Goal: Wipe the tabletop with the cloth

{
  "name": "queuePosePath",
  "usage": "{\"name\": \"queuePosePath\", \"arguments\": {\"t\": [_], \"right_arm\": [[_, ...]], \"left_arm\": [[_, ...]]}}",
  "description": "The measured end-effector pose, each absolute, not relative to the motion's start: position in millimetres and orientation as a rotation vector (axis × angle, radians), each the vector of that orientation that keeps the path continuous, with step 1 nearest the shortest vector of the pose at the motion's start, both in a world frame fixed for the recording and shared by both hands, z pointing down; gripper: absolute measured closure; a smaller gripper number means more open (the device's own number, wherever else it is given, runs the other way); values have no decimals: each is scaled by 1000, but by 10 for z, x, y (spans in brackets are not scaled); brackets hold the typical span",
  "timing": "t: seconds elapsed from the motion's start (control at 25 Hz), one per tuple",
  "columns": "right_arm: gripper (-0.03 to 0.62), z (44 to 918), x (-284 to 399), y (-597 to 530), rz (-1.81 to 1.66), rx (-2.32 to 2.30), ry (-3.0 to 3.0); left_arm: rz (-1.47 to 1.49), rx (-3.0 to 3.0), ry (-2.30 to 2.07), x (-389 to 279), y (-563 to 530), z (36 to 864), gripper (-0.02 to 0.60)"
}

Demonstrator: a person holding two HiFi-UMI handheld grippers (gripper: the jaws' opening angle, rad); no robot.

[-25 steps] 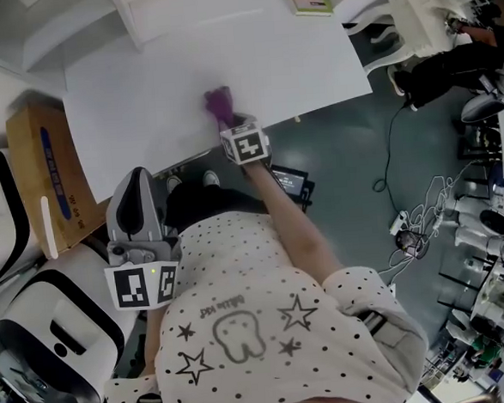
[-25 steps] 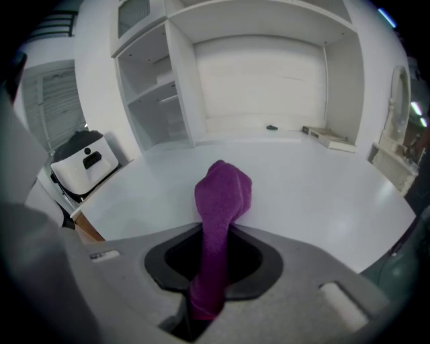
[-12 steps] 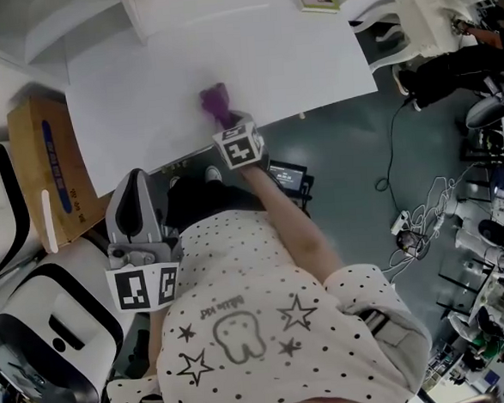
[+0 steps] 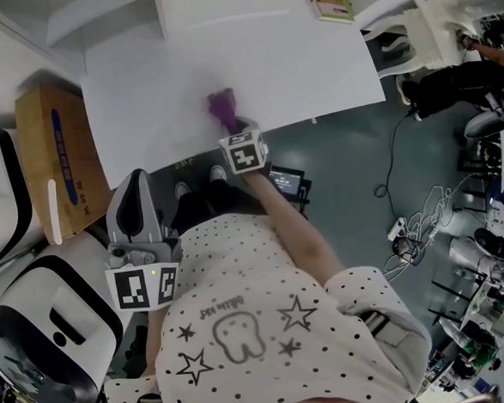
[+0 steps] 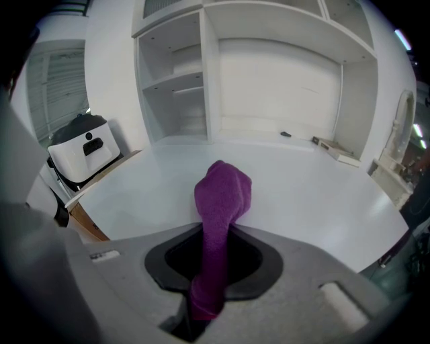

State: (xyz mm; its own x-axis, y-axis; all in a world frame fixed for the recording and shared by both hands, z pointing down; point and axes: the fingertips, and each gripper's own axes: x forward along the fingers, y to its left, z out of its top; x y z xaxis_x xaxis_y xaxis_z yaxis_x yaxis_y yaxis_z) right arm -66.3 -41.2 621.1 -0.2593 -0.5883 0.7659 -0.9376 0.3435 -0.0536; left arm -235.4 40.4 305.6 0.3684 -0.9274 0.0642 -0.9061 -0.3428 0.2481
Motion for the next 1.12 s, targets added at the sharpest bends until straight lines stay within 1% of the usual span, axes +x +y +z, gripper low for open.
{"name": "queuePosePath", "arguments": {"t": [0.28, 1.12], "right_arm": [[533, 6198, -846, -416, 696, 1358, -1953], [533, 6194, -1226, -354, 678, 1329, -1967]], "left_arm": [[-125, 2369, -1679, -2688, 379, 3042, 586], [-135, 2363, -1666, -2953, 412, 3037, 586]]}}
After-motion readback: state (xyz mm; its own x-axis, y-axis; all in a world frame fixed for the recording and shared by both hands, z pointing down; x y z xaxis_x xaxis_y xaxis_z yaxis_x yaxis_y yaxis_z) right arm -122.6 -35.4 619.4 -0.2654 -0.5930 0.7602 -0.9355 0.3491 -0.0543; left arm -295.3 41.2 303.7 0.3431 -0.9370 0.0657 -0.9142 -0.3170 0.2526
